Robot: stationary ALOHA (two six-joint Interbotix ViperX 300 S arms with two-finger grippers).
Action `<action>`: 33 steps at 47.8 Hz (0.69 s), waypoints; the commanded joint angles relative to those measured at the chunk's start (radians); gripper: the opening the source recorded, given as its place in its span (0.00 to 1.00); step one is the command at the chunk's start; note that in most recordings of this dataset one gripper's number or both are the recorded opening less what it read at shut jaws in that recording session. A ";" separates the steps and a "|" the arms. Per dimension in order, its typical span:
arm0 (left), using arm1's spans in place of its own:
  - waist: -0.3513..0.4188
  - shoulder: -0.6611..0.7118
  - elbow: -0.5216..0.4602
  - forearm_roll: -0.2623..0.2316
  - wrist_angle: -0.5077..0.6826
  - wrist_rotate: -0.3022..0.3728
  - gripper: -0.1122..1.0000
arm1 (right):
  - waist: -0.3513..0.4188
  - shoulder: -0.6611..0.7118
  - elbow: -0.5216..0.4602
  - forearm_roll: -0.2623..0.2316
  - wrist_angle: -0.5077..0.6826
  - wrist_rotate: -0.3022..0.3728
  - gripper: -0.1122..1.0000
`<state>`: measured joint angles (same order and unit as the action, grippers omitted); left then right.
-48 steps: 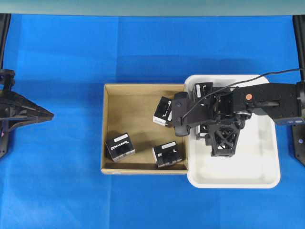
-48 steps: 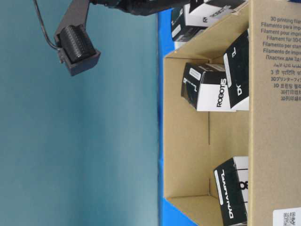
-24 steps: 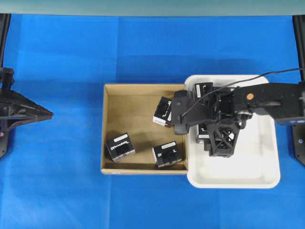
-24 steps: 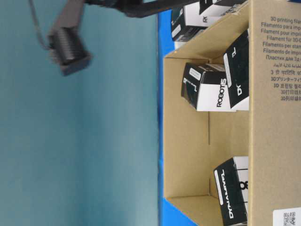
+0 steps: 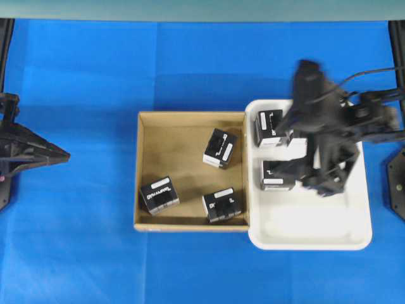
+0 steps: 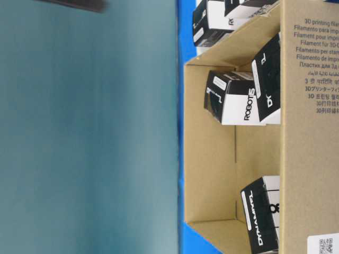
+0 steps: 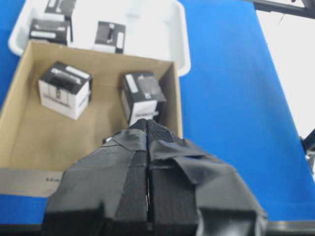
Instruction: Pick a box that is randomly placed inside the cardboard box.
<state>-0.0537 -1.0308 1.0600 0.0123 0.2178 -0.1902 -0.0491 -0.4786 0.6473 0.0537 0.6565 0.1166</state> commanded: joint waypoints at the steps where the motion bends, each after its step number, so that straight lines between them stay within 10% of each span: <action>1: 0.002 0.009 -0.026 0.003 -0.005 0.003 0.04 | 0.008 -0.098 0.051 0.003 -0.104 0.006 0.98; 11: 0.002 -0.002 -0.028 0.005 -0.009 0.003 0.04 | 0.015 -0.345 0.195 0.002 -0.304 0.008 0.97; 33: 0.021 -0.003 -0.026 0.008 -0.009 0.006 0.04 | 0.015 -0.630 0.351 0.009 -0.307 0.011 0.96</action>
<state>-0.0383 -1.0385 1.0600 0.0153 0.2194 -0.1871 -0.0353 -1.0968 0.9956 0.0583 0.3574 0.1273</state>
